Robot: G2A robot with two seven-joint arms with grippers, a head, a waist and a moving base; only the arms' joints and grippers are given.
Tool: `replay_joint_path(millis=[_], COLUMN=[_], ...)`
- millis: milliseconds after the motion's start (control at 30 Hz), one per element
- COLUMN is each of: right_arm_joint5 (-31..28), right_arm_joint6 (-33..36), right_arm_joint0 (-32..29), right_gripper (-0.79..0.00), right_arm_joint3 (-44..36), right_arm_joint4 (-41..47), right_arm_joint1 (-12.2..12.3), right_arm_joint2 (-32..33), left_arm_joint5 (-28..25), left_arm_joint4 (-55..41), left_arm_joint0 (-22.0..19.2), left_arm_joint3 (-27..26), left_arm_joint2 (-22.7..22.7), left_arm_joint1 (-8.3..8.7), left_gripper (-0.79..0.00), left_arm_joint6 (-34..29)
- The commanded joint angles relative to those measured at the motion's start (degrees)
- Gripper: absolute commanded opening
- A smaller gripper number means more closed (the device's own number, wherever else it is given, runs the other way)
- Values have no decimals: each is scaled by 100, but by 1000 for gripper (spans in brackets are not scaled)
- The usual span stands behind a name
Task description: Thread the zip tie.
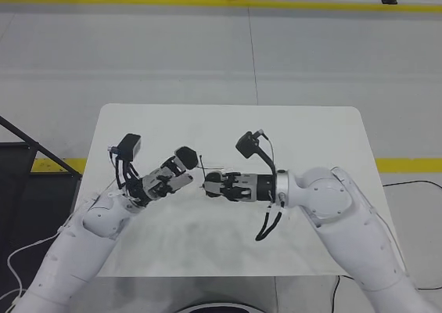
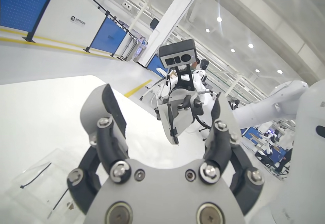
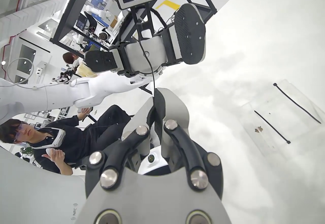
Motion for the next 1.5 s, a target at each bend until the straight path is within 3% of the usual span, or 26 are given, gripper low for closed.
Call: replay_joint_path(millis=[0,33,167,600,933,1300,1467], right_arm_joint5=[29,45,91,185,184,203,201], right_arm_joint6=[55,68,112,133,127,125,115], right_arm_joint0=[-5,-4,25,178,238,256,270], right_gripper=[-785,-785,-785,-785,-785,-785,-785], right_arm_joint3=[-34,-50,-57,50,120,146,166], right_arm_joint4=[-23,-32,-42,-32,-9,-30,-27], right_arm_joint1=[10,12,12,-17,-29,-30,-33], right_arm_joint2=[7,6,-29,-185,-246,-276,-293], left_arm_joint5=[0,0,0,0,0,0,0], left_arm_joint4=[-220,-285,-308,213,357,425,450], left_arm_joint0=[0,3,1,-65,-41,-41,-41], left_arm_joint3=[-39,-49,-28,68,34,42,51], left_arm_joint2=[-20,-31,-60,84,92,94,95], left_arm_joint1=[37,49,58,-34,-59,-72,-74], left_gripper=[-299,-372,-468,-502,-625,-680,-767], left_arm_joint6=[-313,-403,-537,-246,-63,51,77])
